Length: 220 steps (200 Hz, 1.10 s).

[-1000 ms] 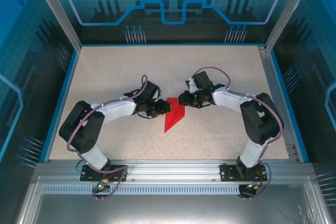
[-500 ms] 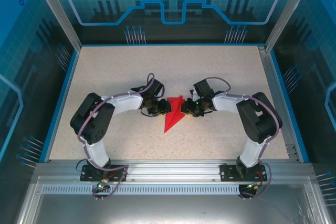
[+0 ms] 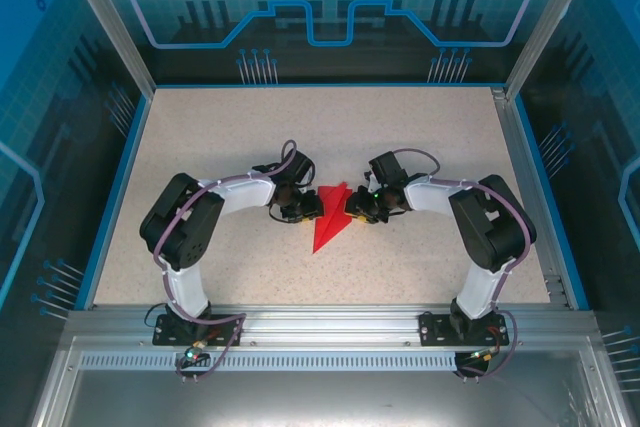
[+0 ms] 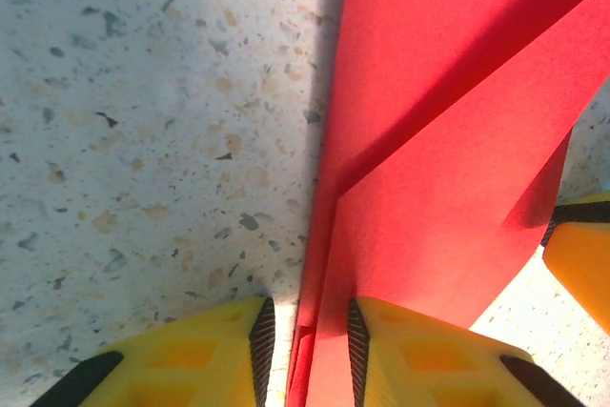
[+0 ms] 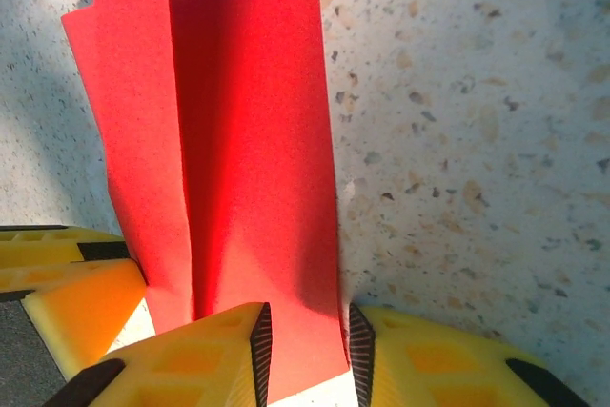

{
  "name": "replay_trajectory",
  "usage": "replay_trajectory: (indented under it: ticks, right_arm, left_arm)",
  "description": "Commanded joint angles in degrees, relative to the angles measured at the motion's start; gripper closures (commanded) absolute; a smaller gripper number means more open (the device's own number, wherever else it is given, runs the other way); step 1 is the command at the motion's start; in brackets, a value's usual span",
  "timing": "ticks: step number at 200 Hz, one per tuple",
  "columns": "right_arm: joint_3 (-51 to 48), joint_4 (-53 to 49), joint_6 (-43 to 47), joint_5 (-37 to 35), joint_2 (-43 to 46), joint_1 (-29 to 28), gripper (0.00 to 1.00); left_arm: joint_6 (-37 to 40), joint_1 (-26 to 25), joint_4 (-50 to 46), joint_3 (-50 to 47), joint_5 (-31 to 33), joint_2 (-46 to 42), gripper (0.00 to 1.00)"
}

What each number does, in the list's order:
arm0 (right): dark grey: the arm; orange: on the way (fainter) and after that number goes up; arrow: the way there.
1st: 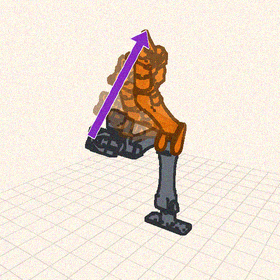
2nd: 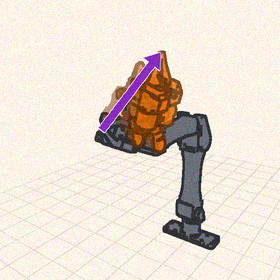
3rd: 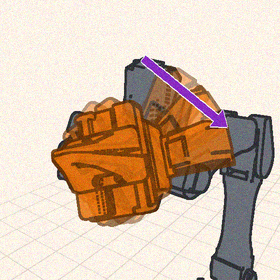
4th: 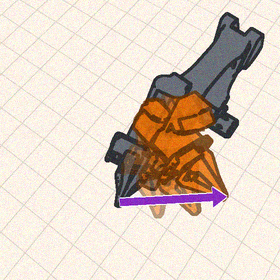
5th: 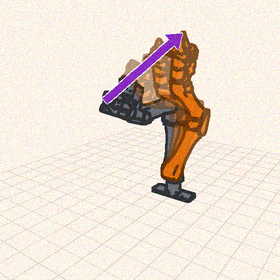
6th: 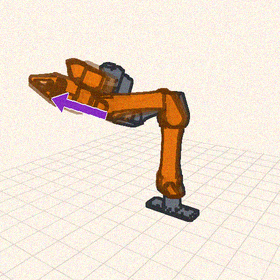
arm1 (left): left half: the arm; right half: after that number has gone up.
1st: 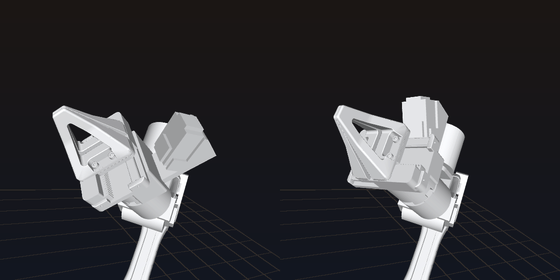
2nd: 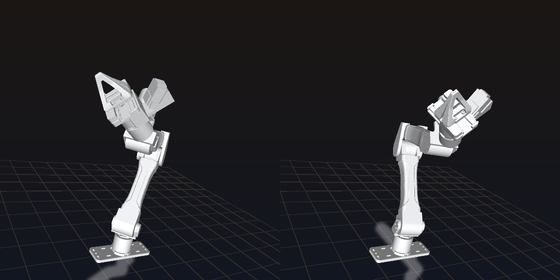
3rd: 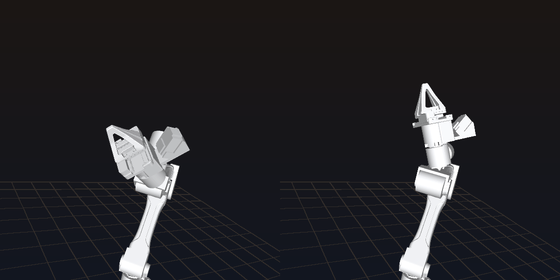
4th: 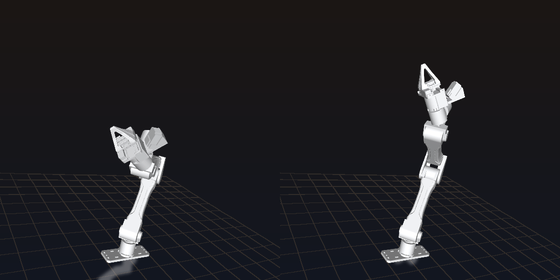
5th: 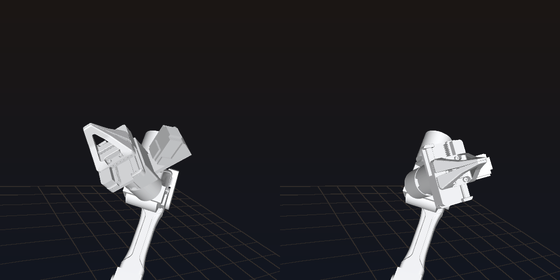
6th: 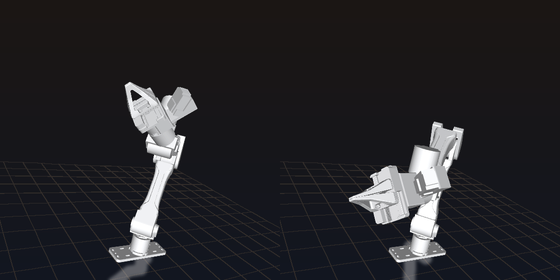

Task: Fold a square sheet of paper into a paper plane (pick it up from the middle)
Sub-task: Turn over the paper at the center of the table.

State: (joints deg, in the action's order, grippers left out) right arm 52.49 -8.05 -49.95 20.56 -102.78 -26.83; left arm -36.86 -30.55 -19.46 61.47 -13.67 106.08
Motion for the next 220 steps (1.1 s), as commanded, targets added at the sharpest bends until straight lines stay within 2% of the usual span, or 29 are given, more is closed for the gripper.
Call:
replay_trajectory:
  ticks: [1,166,220]
  right_arm:
    - [-0.1,5.2,-2.0,3.9,-2.7,-1.3,0.69]
    - [3.2,5.1,-0.7,4.3,-2.3,-0.9,0.63]
    - [3.0,10.5,-1.6,5.3,-3.9,-1.0,0.63]
  left_arm:
    - [1.7,-0.4,-0.6,0.4,-0.3,2.7,0.71]
    - [1.2,-0.6,-1.2,0.1,0.4,2.7,0.75]
    - [0.7,-0.4,-1.1,0.3,0.9,1.9,0.76]
